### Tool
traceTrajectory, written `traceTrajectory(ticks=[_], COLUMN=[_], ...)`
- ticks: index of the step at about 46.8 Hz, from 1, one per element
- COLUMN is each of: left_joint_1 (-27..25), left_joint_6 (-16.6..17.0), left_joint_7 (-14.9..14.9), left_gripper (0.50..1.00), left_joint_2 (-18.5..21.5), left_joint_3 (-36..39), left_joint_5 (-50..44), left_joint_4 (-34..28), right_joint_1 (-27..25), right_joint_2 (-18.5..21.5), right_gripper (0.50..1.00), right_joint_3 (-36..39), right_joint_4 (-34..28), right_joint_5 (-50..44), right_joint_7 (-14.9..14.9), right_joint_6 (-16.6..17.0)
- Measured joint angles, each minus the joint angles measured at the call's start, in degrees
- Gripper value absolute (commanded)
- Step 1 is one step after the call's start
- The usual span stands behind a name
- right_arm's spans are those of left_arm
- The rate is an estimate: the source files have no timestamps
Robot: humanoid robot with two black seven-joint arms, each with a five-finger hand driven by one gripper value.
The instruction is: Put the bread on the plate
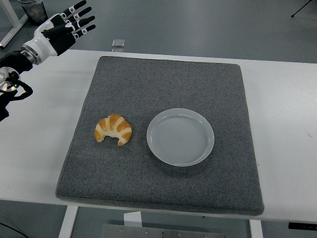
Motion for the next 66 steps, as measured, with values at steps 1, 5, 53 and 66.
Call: traceTrajectory(ticks=[1, 5, 53, 66], left_joint_1=[0.04, 0.09, 1.11, 0.49], left_joint_6=[0.00, 0.00, 0.00, -0.01], left_joint_7=[0.00, 0.00, -0.19, -0.42], left_gripper=[0.999, 0.999, 0.999, 0.999], left_joint_2=[-0.02, -0.02, 2.27, 9.77], left_joint_3=[0.01, 0.01, 0.23, 0.35], left_joint_5=[0.00, 0.00, 1.38, 8.09], left_joint_4=[-0.07, -0.12, -0.20, -8.57], right_joint_1=[0.00, 0.00, 0.00, 0.00], right_joint_2=[0.00, 0.00, 0.00, 0.00], right_gripper=[0.952, 0.952, 0.952, 0.954], right_joint_3=[0.00, 0.00, 0.00, 0.00], right_joint_4=[0.00, 0.00, 0.00, 0.00], right_joint_5=[0.00, 0.00, 0.00, 0.00], right_joint_7=[0.00, 0.00, 0.00, -0.01], right_joint_6=[0.00, 0.00, 0.01, 0.01])
